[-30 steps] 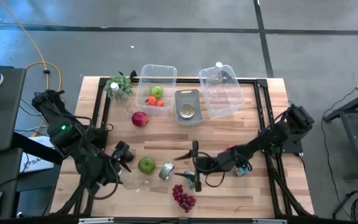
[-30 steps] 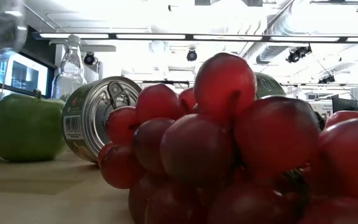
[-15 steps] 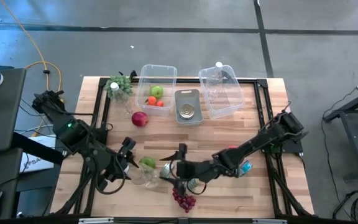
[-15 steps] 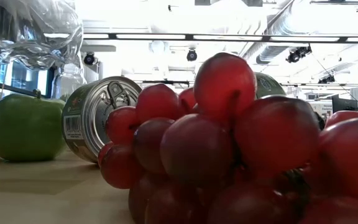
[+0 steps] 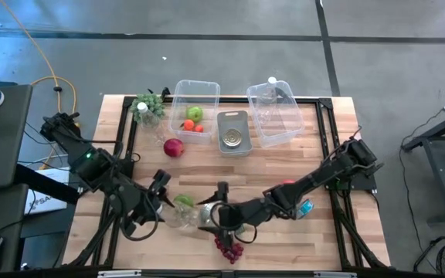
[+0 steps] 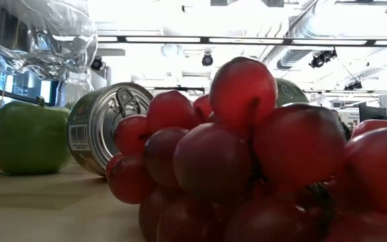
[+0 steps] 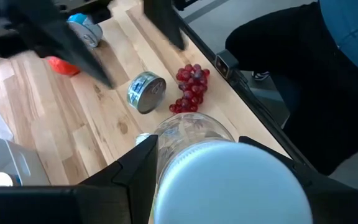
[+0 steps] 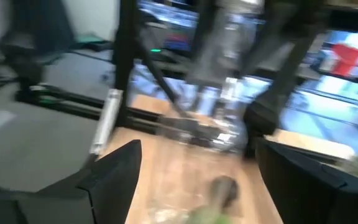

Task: Pick & Place Food Item
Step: Put the bottom plastic bottle into the right transparent bin

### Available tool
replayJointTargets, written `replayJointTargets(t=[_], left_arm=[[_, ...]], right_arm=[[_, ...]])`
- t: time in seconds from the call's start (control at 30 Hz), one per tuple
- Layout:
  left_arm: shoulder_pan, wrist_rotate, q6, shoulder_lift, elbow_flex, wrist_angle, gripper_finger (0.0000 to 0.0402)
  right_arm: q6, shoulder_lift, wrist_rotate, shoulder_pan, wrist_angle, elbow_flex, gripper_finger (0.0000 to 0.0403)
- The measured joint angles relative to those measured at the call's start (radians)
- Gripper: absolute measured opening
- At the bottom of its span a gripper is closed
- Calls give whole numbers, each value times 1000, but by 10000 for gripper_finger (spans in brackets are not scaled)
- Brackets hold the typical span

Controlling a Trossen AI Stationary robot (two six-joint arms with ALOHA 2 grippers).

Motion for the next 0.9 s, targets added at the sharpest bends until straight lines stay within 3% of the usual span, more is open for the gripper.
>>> replayJointTargets(t=[0.27, 0.63, 0.9], left_arm=[[0, 0, -1, 0, 0, 0, 194], [0, 0, -6, 0, 0, 0, 194], [0, 0, -2, 0, 0, 0, 194]], right_arm=[[-93, 0, -213, 5, -1, -1, 357], [8, 0, -257, -8, -2, -1, 374], [64, 0, -185, -29, -3, -1, 397]])
